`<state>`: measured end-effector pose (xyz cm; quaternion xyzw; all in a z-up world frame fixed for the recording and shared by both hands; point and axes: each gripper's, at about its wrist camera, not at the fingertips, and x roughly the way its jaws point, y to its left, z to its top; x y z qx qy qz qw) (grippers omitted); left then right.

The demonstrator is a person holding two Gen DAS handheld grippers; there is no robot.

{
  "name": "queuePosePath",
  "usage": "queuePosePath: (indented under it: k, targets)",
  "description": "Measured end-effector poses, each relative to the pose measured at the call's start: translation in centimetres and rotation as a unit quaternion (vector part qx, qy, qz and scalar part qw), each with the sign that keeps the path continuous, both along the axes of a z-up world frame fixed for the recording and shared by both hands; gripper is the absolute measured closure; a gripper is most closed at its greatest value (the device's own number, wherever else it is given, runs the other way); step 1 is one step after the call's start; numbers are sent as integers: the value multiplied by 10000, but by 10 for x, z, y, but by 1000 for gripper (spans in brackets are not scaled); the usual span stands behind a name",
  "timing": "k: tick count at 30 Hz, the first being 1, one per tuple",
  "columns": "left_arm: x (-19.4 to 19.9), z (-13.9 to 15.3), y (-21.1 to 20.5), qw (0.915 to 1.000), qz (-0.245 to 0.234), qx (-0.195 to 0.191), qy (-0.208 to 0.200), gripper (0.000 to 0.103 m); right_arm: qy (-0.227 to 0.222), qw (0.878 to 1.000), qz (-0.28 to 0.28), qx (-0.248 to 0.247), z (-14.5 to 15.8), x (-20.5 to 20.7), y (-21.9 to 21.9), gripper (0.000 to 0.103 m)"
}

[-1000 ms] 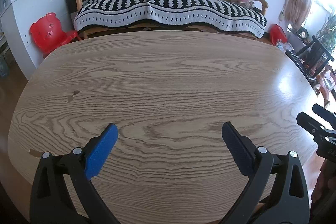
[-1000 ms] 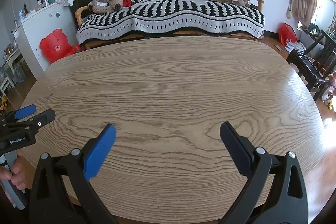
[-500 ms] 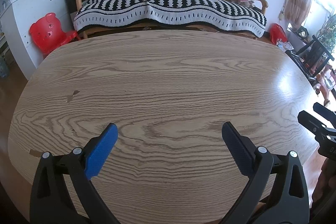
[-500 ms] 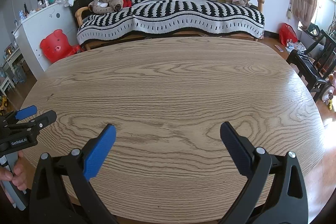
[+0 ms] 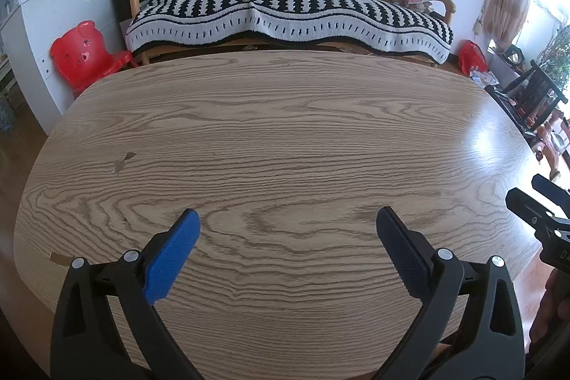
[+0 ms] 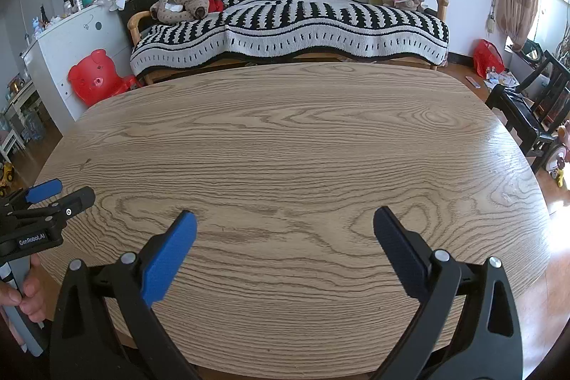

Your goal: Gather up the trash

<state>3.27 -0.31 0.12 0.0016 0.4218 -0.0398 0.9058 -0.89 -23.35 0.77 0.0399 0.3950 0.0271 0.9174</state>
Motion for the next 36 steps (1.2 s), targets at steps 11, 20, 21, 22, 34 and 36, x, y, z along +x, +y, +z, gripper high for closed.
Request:
queuePosePath:
  k: [11,20,21,22,34,36]
  targets:
    - [-2,-2,0,10000,5,4,12,7,-2,10000,2,0,1,0,0,7]
    - [-3,-2,0,10000,9,5,19,7,2,10000,2,4,1,0,0,7]
    - [-3,-2,0,10000,9,0,18,7,3,10000,2,3,1,0,0,7]
    - [-3,-2,0,10000,10,-1,17,7,4,10000,2,3,1,0,0,7]
    - [-2,-7,2,10000,23,-3,39,7,3,10000,5,0,1,0,0,7]
    - [-2,-7,2,10000,22,-1,43,7,5,10000,5,0,1,0,0,7]
